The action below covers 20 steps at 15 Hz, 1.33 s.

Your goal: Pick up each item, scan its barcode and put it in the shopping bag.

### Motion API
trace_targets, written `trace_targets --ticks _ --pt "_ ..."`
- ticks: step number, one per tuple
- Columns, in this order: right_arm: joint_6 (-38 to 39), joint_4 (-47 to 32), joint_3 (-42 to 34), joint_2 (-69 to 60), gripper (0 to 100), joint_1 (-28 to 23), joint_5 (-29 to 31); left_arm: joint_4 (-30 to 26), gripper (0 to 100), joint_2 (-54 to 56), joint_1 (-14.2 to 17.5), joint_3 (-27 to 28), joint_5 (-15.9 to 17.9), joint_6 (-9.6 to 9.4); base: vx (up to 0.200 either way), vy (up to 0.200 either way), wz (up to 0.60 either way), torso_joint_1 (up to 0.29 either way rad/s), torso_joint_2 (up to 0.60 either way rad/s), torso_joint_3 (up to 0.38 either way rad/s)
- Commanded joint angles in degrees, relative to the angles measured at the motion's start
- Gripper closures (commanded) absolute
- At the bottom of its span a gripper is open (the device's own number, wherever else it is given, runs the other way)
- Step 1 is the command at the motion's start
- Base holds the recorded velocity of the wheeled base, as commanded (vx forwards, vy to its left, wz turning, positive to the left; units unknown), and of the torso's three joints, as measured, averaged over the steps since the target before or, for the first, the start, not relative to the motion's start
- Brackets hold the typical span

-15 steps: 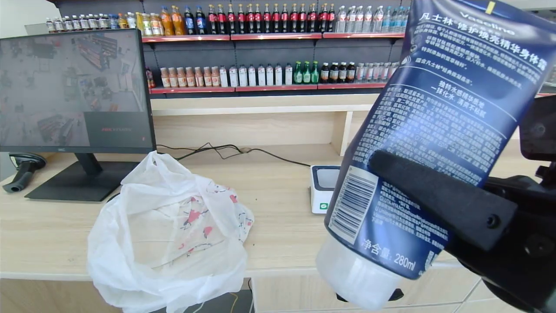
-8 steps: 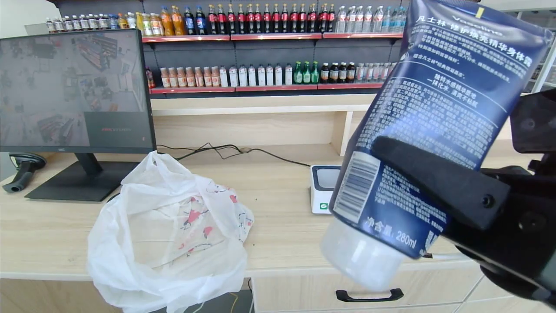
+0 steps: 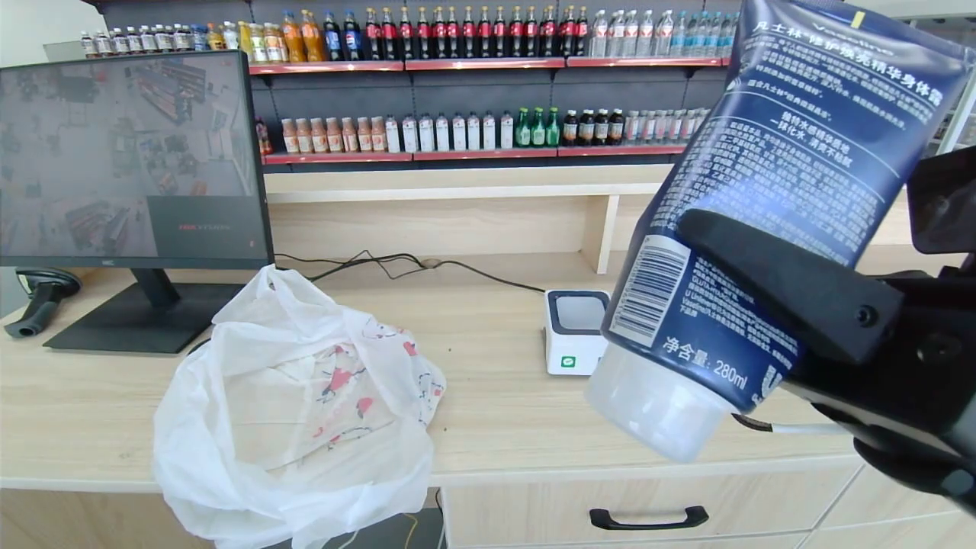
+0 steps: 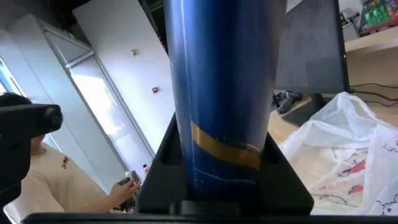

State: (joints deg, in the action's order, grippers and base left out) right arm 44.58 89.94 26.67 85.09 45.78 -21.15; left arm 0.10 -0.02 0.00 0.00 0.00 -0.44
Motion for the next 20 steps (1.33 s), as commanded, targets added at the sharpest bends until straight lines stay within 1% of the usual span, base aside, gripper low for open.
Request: trace_targets --ticks 1,2,4,8,10,11,12,13,15,16,17,18,19,20 --pt "-0.7 0.1 -0.1 0.3 100 0.0 0.0 0.1 0 0.0 0.0 0.0 0.0 0.0 0.0 0.0 0.0 0.0 0.0 0.0" --pt "-1.3 0.1 -0.5 0.4 100 0.0 0.0 0.0 0 0.0 0.0 0.0 0.0 0.0 0.0 0.0 0.0 0.0 0.0 0.0" --pt "-7.8 0.1 -0.8 3.2 100 -2.4 0.1 0.1 0 0.0 0.0 0.0 0.0 0.0 0.0 0.0 0.0 0.0 0.0 0.0" --pt "-17.6 0.1 -8.0 4.3 100 -6.6 0.1 0.0 0 0.0 0.0 0.0 0.0 0.0 0.0 0.0 0.0 0.0 0.0 0.0" --pt "-24.7 0.1 -9.3 5.2 100 -9.4 0.2 0.1 0 0.0 0.0 0.0 0.0 0.0 0.0 0.0 0.0 0.0 0.0 0.0" --pt "-28.1 0.1 -10.0 5.2 100 -9.9 0.9 0.0 0 0.0 0.0 0.0 0.0 0.0 0.0 0.0 0.0 0.0 0.0 0.0" --pt "-30.5 0.1 -10.9 4.8 100 -11.1 3.2 0.1 0 0.0 0.0 0.0 0.0 0.0 0.0 0.0 0.0 0.0 0.0 0.0" --pt "-32.9 0.1 -11.6 4.6 100 -11.1 5.5 0.0 0 0.0 0.0 0.0 0.0 0.0 0.0 0.0 0.0 0.0 0.0 0.0" --pt "-36.5 0.1 -13.6 3.2 100 -11.0 6.8 0.0 0 0.0 0.0 0.0 0.0 0.0 0.0 0.0 0.0 0.0 0.0 0.0" --pt "-40.1 0.1 -14.0 3.5 100 -12.3 7.0 0.0 0 0.0 0.0 0.0 0.0 0.0 0.0 0.0 0.0 0.0 0.0 0.0" --pt "-43.9 0.1 -14.1 3.9 100 -16.2 8.7 0.1 0 0.0 0.0 0.0 0.0 0.0 0.0 0.0 0.0 0.0 0.0 0.0" --pt "-46.5 0.1 -13.8 4.4 100 -19.1 11.3 0.1 0 0.0 0.0 0.0 0.0 0.0 0.0 0.0 0.0 0.0 0.0 0.0" --pt "-47.0 0.1 -13.6 4.4 100 -19.9 12.9 0.0 0 0.0 0.0 0.0 0.0 0.0 0.0 0.0 0.0 0.0 0.0 0.0" --pt "-47.2 0.1 -13.3 4.3 100 -20.7 19.8 0.0 0 0.0 0.0 0.0 0.0 0.0 0.0 0.0 0.0 0.0 0.0 0.0"
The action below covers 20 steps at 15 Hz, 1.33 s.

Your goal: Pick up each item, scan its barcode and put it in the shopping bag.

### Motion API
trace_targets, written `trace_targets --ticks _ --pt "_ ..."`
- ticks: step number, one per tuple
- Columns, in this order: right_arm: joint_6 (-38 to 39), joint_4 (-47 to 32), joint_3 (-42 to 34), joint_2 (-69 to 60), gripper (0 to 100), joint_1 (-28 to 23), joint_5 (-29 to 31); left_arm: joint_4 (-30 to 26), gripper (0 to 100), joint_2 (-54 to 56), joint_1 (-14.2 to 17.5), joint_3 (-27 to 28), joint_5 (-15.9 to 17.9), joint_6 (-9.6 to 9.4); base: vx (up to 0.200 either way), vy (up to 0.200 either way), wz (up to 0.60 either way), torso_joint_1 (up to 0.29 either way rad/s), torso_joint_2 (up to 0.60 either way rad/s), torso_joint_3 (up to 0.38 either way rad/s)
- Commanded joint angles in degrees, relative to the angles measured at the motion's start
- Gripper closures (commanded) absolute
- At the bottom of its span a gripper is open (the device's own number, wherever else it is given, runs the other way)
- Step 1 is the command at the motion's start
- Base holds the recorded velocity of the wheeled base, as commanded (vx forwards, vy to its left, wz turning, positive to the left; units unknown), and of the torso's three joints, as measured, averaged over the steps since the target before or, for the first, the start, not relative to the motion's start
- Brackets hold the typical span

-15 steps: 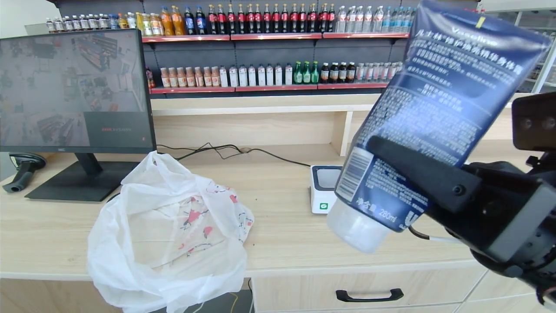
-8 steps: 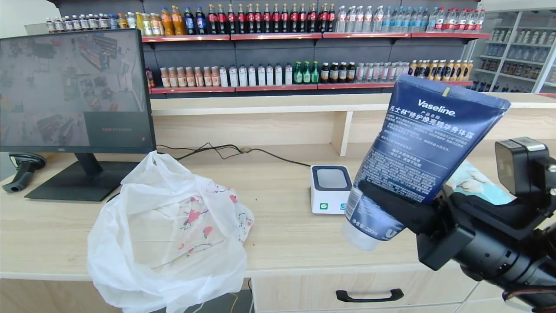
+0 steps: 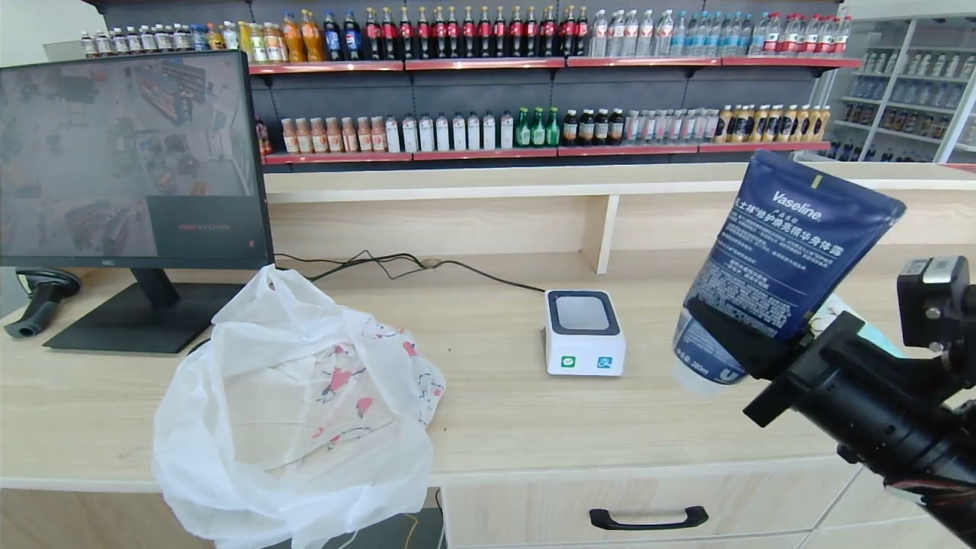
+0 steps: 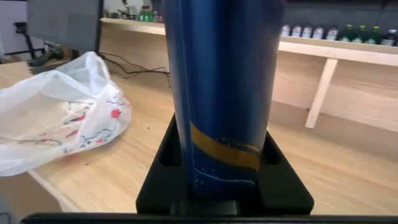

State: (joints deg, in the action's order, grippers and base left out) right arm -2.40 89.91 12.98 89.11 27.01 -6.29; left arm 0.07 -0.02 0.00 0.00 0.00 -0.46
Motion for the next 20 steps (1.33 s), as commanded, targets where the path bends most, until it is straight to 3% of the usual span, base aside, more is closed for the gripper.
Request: trace_targets --ticks 1,8,11,14,20 --pt "0.3 0.1 1.3 0.2 100 -2.0 9.9 0.0 0 0.0 0.0 0.0 0.0 -0.06 0.0 0.0 0.0 0.0 0.0 0.0" --pt "-0.1 0.1 5.3 2.8 100 -1.4 10.5 0.0 0 0.0 -0.1 0.0 0.1 -0.24 0.0 0.0 0.0 0.0 0.0 0.0" --pt "-0.1 0.1 6.7 4.0 100 -1.4 10.5 0.0 0 0.0 0.0 0.0 0.1 -0.24 -0.2 0.0 0.0 0.012 0.0 -0.001" --pt "0.0 0.1 7.1 4.8 100 -1.5 10.6 0.0 0 0.0 0.0 0.0 0.0 0.11 0.0 0.0 0.0 0.0 0.0 0.0" --pt "0.0 0.1 8.2 5.0 100 -1.8 10.6 0.0 0 0.0 0.0 0.0 0.0 0.11 0.0 0.2 0.0 0.008 0.0 0.003"
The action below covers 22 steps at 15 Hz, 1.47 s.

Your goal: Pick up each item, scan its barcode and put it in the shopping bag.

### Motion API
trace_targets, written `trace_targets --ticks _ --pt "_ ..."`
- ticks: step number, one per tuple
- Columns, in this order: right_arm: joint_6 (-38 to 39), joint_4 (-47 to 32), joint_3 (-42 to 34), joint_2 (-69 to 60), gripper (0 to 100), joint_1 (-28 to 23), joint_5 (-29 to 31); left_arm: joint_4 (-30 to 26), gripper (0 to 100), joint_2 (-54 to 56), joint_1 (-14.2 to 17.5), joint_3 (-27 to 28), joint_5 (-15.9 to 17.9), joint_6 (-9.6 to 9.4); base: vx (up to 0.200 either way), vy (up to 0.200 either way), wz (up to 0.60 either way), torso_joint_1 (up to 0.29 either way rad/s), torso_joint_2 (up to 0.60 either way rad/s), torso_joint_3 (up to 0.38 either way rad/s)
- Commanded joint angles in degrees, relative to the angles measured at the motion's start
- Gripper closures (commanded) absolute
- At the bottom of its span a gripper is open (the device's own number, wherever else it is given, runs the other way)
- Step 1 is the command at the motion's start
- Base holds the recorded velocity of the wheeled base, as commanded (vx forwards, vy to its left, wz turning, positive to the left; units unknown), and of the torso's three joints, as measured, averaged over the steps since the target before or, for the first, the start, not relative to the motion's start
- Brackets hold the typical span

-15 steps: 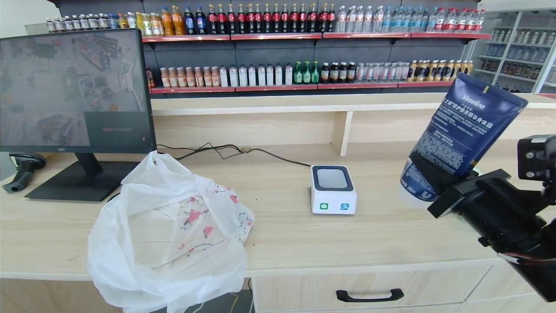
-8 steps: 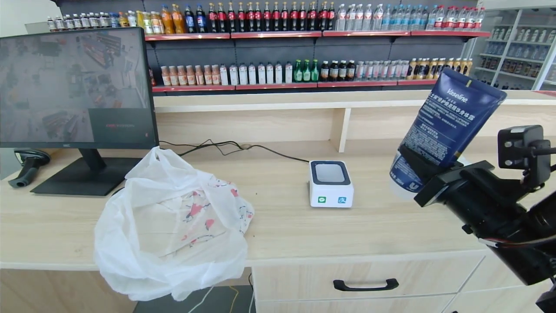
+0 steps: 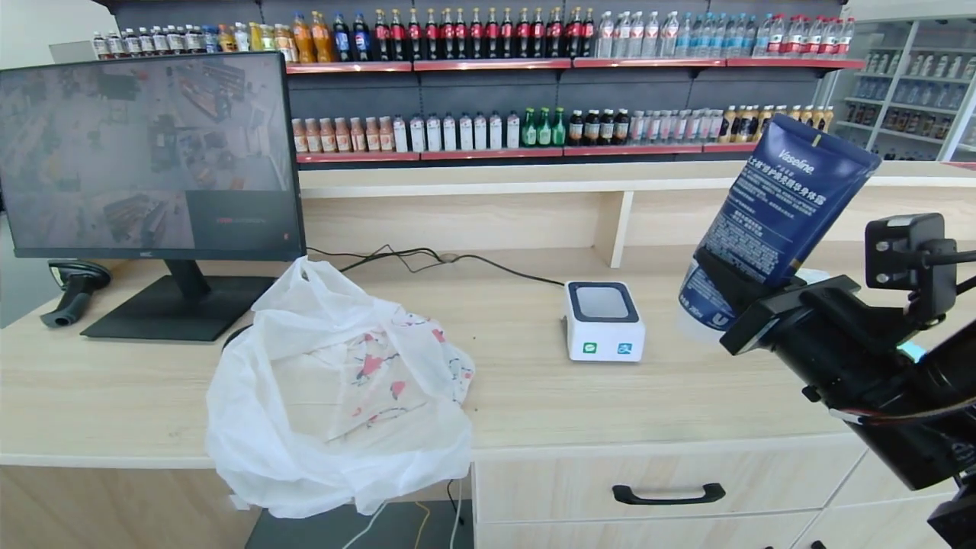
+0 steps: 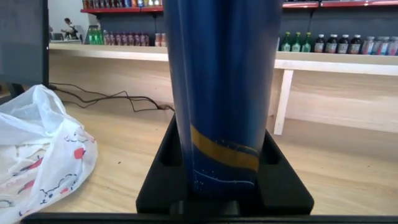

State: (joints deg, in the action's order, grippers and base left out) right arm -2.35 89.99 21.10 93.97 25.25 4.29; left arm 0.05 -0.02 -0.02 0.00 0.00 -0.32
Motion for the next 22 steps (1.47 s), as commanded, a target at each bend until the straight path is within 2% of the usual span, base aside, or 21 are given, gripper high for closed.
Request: trace_targets --ticks 1,6,12,14,17,18,19,22 --pt "0.0 0.0 0.5 0.5 100 0.0 0.0 0.0 0 0.0 0.0 0.0 0.0 0.05 0.0 0.2 0.0 0.007 0.01 -0.002" --pt "0.1 0.0 1.0 0.9 100 -0.1 0.0 0.0 0 0.0 -0.1 0.0 0.1 -0.56 0.0 0.04 0.0 0.0 0.0 0.0" --pt "-0.2 0.0 3.9 3.4 100 0.0 -0.2 0.0 0 0.0 -0.1 0.0 0.1 -0.47 0.2 0.0 0.0 -0.002 0.0 0.001" --pt "-1.5 0.0 3.5 3.0 100 -0.6 -0.2 0.0 0 0.0 0.0 0.0 0.1 -0.47 0.0 0.0 0.0 0.0 0.0 0.0" --pt "-8.7 0.0 4.0 2.9 100 -3.8 -2.4 0.0 0 0.0 0.0 0.0 0.1 -0.47 0.0 0.0 0.0 0.0 0.0 0.0" --pt "-12.3 0.0 6.0 2.8 100 -4.4 -3.1 0.0 0 0.0 -0.1 0.0 0.1 -0.47 0.0 0.0 0.0 0.0 0.0 0.0" --pt "-19.2 0.0 7.2 2.3 100 -6.3 -3.1 0.1 0 0.0 0.0 0.0 0.1 -0.39 0.0 0.0 0.0 0.0 0.0 0.0" --pt "-26.2 0.0 6.5 4.6 100 -3.8 -3.6 0.1 0 0.0 -0.1 0.0 0.1 -0.39 0.0 0.0 0.0 0.0 0.0 0.0"
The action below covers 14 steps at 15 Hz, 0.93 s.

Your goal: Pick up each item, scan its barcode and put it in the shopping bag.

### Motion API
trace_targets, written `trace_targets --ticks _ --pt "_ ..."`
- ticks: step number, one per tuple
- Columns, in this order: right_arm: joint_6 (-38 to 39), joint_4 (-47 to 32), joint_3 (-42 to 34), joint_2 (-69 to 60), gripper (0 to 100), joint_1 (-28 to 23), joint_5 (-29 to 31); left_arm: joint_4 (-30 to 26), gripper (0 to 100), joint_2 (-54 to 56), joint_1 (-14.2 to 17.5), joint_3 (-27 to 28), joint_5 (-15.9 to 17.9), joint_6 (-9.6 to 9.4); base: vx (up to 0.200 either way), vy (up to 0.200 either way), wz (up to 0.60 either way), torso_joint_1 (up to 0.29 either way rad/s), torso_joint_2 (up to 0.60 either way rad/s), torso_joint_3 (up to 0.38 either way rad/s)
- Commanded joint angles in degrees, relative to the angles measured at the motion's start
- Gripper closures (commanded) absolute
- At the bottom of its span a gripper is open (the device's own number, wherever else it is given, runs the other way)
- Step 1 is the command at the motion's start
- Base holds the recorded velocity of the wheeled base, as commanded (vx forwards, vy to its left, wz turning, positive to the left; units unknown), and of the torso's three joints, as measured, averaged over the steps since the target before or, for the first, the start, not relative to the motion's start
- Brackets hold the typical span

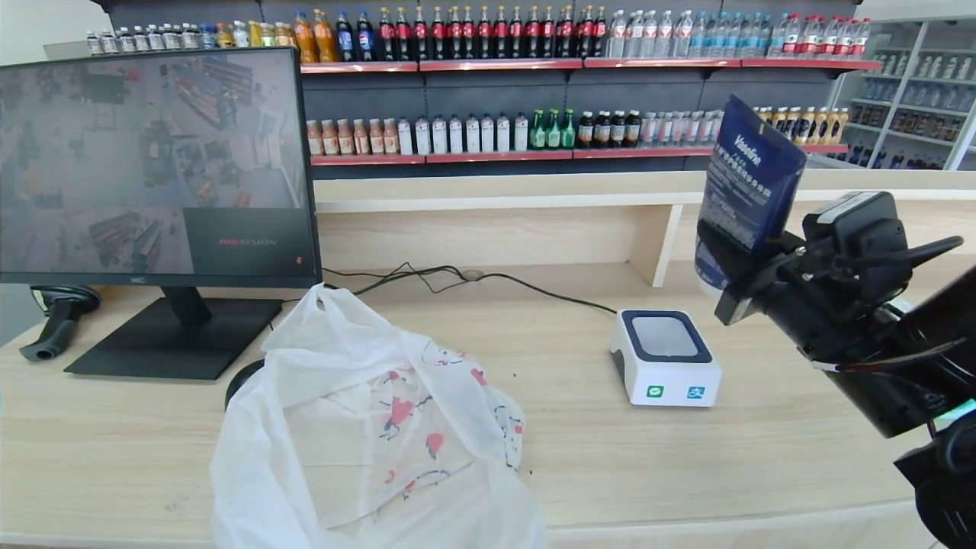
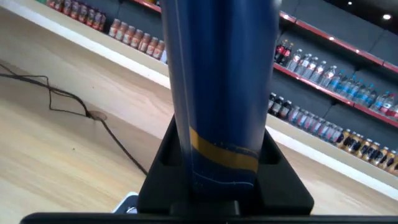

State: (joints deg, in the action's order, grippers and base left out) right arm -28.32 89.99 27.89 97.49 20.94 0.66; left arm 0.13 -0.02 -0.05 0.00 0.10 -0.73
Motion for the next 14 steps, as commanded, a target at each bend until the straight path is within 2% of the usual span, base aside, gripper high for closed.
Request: trace_targets --ticks 1,5,7,10,11,12,14 --pt "-1.9 0.0 -2.3 1.3 100 0.6 -0.9 0.0 0 0.0 0.0 0.0 0.0 -0.06 0.0 0.0 0.0 0.0 0.0 0.0" --pt "-8.8 0.0 -4.9 0.5 100 0.4 -2.8 0.0 0 0.0 0.0 0.0 0.1 -0.24 0.0 0.0 0.0 0.0 0.0 0.0" --pt "-12.2 0.0 -6.8 0.9 100 0.4 -3.1 0.1 0 0.0 0.0 0.0 0.1 -1.29 0.0 0.0 0.0 0.0 0.0 0.0" --pt "-17.8 0.0 -7.9 1.7 100 0.3 -4.4 0.0 0 0.0 0.0 0.0 0.1 -1.47 0.0 0.0 0.0 0.0 0.0 0.0" --pt "-18.4 0.0 -7.7 2.7 100 0.4 -4.6 0.0 0 0.0 0.0 0.0 0.2 -1.82 0.0 0.0 0.0 0.0 0.0 0.0" --pt "-19.1 0.0 -7.6 3.1 100 0.4 -5.1 0.0 0 0.0 0.0 0.0 0.2 -3.05 0.0 0.0 0.0 0.0 0.0 0.0" --pt "-21.6 0.0 -8.0 3.8 100 0.4 -7.6 0.0 0 0.0 0.0 0.0 0.3 -3.4 0.0 0.0 0.0 0.0 0.0 0.0"
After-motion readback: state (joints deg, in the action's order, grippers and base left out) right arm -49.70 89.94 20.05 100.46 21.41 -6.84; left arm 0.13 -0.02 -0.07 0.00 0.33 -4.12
